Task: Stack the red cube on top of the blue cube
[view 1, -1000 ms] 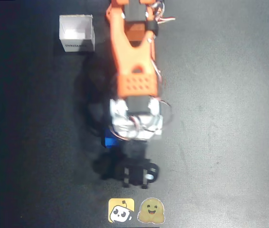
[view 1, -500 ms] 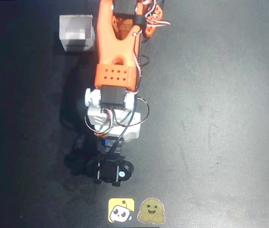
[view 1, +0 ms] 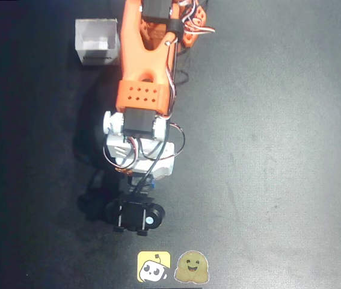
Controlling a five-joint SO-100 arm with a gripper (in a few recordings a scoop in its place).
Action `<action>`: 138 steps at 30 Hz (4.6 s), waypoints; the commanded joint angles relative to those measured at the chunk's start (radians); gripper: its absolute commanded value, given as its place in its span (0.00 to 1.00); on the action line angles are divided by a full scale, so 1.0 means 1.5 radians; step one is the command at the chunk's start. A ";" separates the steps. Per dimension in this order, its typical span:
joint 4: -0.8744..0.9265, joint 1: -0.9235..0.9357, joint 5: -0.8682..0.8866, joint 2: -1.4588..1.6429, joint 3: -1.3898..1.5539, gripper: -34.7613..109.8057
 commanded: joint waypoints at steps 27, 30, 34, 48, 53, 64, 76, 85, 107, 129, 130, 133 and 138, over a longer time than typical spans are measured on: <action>0.003 -0.006 -0.027 -0.070 -0.106 0.24; 0.003 -0.005 -0.030 -0.072 -0.102 0.24; 0.004 -0.002 -0.035 -0.072 -0.089 0.24; -0.006 0.018 -0.045 -0.072 -0.045 0.24; -0.003 0.019 -0.043 -0.071 -0.045 0.24; 0.006 0.018 -0.030 -0.072 -0.055 0.35; 0.044 0.015 -0.055 -0.072 -0.145 0.45; 0.254 -0.004 -0.091 -0.032 -0.289 0.24; -0.323 -0.015 -0.084 0.861 0.865 0.24; -0.243 0.012 -0.071 1.278 1.128 0.24; -0.228 0.012 -0.071 1.280 1.128 0.24; -0.176 0.014 -0.071 1.285 1.128 0.24; -0.097 0.014 -0.071 1.285 1.129 0.24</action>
